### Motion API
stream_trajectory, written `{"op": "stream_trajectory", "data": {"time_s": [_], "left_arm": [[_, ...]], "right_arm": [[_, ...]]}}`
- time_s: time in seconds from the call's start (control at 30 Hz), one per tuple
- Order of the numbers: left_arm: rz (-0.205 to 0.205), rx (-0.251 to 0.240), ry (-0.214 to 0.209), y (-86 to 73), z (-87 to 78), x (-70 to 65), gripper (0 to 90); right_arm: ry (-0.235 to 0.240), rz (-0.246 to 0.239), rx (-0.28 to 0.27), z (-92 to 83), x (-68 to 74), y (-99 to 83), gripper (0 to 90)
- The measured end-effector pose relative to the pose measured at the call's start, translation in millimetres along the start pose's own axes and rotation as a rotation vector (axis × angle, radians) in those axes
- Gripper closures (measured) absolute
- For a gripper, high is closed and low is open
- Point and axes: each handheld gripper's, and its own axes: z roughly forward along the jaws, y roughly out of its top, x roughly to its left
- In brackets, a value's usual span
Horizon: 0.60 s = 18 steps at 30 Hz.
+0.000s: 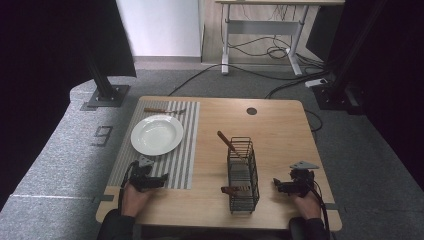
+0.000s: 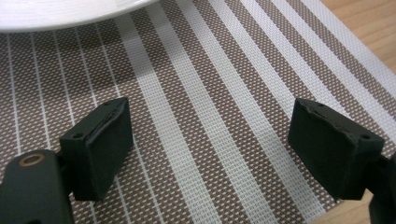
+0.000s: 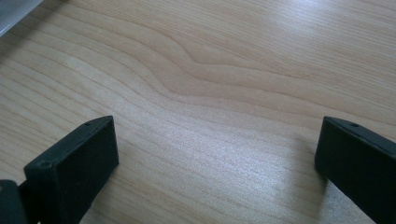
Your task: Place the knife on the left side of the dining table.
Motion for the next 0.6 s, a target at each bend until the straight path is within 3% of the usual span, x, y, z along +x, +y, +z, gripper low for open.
{"op": "stream_trajectory", "data": {"time_s": [0.2,0.6], "left_arm": [[-0.046,-0.033,-0.035,2.4,-5.4,0.2,13.2],[-0.075,-0.05,-0.075,9.8,-16.6,-6.8,3.6]], "right_arm": [[-0.002,0.003,0.0,-0.1,0.4,0.0,0.0],[-0.005,0.007,0.0,-0.1,0.8,-0.1,0.0]]}}
